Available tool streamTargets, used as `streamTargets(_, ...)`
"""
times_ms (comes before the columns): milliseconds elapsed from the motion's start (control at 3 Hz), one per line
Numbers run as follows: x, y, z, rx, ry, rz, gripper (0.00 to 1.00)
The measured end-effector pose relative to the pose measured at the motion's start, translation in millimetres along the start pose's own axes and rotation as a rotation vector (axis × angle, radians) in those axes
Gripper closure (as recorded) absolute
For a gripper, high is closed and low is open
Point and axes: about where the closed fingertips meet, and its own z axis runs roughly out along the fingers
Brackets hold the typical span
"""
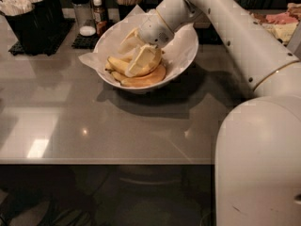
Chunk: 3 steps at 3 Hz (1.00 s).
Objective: Pick banana from white bowl
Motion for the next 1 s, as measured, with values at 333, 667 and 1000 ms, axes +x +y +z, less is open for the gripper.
streamTargets(333, 4.3, -3.0, 1.1, 0.019, -0.002, 0.012, 0.36)
streamTargets(667, 13.8, -2.0, 3.6, 0.042, 0.012, 0.042, 0.36)
streamTargets(1000, 21.8, 0.0, 5.7, 0.071, 0.049, 0.081, 0.39)
